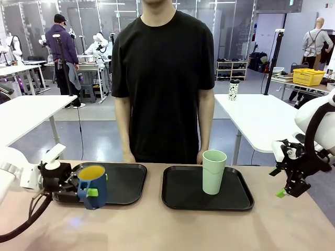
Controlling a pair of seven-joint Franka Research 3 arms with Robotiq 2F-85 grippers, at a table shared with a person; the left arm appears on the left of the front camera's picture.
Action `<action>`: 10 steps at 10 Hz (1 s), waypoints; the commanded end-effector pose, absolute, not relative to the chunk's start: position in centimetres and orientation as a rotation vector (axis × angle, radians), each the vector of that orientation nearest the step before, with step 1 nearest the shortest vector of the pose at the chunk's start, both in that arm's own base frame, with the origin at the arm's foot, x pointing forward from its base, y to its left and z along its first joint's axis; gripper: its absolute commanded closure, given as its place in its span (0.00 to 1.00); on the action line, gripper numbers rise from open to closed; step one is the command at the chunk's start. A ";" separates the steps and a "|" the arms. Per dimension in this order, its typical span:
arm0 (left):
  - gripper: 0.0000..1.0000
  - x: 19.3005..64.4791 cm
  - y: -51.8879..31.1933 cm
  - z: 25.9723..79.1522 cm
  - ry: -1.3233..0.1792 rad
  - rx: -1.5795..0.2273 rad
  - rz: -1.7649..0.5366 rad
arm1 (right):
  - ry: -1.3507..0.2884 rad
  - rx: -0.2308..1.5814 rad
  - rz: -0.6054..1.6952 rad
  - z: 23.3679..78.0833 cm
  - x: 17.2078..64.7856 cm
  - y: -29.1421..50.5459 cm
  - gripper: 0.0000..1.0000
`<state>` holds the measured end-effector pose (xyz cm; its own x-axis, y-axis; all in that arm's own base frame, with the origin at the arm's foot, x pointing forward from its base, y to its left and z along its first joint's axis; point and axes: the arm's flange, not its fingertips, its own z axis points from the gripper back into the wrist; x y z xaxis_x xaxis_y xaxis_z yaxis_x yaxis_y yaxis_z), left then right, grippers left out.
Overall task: Sort and store the cups by type.
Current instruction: Pick up the Handle plastic cup and place it into the empty Flat Tray.
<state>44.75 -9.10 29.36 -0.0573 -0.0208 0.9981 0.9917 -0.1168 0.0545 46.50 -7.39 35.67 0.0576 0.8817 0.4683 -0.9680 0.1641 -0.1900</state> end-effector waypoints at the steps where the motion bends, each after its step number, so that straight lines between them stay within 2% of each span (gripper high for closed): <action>1: 0.78 45.5 -9.1 30.4 -1.149 -1.261 -1.349 | -0.561 0.208 1.399 35.7 46.9 -7.3 0.00; 8: 0.78 45.2 -8.8 29.9 -1.179 -1.242 -1.348 | -0.561 0.208 1.399 35.7 46.9 -7.3 0.00; 9: 0.24 45.4 -8.8 29.9 -1.168 -1.246 -1.339 | -0.561 0.208 1.399 35.7 46.9 -7.3 0.00; 10: 0.24 46.9 -9.4 29.8 -1.149 -1.245 -1.358 | -0.561 0.208 1.399 35.7 46.9 -7.3 0.00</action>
<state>45.62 -8.95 29.85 -0.0495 -0.0275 0.9984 0.9925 -0.1129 0.0461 46.50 -7.39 35.67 0.0576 0.8817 0.4683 -0.9680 0.1642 -0.1900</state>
